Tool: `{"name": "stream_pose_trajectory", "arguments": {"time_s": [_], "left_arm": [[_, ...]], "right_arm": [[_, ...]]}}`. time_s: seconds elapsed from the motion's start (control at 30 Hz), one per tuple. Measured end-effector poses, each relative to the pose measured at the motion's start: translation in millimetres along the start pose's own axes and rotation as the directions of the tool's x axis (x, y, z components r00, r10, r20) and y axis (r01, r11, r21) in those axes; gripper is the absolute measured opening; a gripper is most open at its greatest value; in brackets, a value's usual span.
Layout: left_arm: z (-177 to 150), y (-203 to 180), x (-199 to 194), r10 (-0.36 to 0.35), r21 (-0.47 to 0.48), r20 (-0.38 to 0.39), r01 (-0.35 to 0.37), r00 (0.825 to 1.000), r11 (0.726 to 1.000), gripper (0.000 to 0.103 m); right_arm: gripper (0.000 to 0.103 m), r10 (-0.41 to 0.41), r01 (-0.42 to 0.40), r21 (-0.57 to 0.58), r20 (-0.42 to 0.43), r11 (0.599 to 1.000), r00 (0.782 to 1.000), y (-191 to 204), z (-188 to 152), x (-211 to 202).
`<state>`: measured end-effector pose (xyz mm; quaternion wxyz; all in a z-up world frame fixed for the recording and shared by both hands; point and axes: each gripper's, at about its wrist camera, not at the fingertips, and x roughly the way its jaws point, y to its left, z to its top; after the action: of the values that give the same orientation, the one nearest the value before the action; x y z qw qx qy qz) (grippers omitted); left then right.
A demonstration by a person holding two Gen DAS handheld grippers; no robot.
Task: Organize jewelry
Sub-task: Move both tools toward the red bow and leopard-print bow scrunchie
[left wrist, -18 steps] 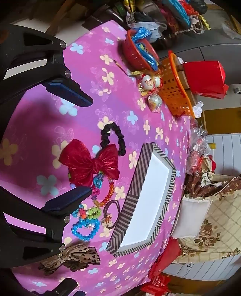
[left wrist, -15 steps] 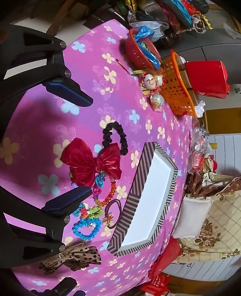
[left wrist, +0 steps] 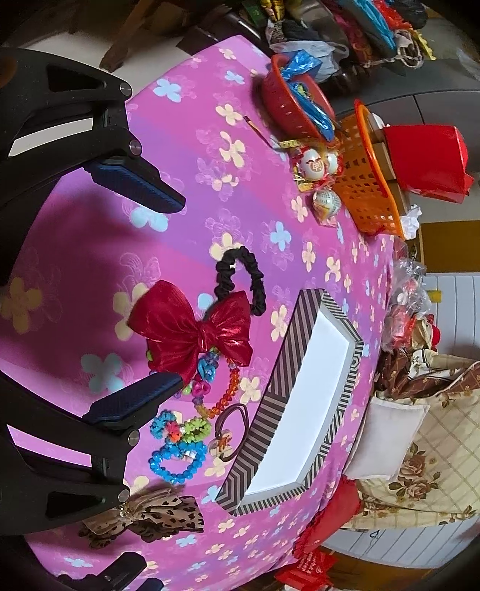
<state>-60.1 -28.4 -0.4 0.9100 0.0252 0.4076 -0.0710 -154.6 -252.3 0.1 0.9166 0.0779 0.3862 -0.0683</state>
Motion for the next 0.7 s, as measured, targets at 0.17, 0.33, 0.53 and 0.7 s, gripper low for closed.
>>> {"name": "stream_pose_trajectory", "arguments": {"time_s": [0.17, 0.33, 0.53, 0.7], "left_arm": [[-0.6, 4.2, 2.6, -0.004, -0.013, -0.014, 0.004, 1.0, 1.0, 0.088], [-0.8, 4.9, 3.0, -0.002, -0.014, -0.013, 0.002, 1.0, 1.0, 0.088], [-1.6, 6.1, 3.6, -0.004, -0.018, -0.017, 0.004, 1.0, 1.0, 0.088], [-2.2, 9.0, 4.4, -0.004, -0.022, -0.018, 0.004, 1.0, 1.0, 0.088]], "right_arm": [[0.103, 0.0, 0.0, -0.007, 0.006, 1.0, 1.0, -0.2, -1.3, 1.0], [0.103, -0.009, 0.009, -0.01, -0.004, 1.0, 1.0, 0.8, -0.9, 2.3], [0.103, -0.01, 0.01, -0.012, -0.006, 1.0, 1.0, 0.8, -0.8, 3.7], [0.103, -0.006, 0.006, -0.01, -0.003, 1.0, 1.0, 0.4, -1.2, 4.6]]}}
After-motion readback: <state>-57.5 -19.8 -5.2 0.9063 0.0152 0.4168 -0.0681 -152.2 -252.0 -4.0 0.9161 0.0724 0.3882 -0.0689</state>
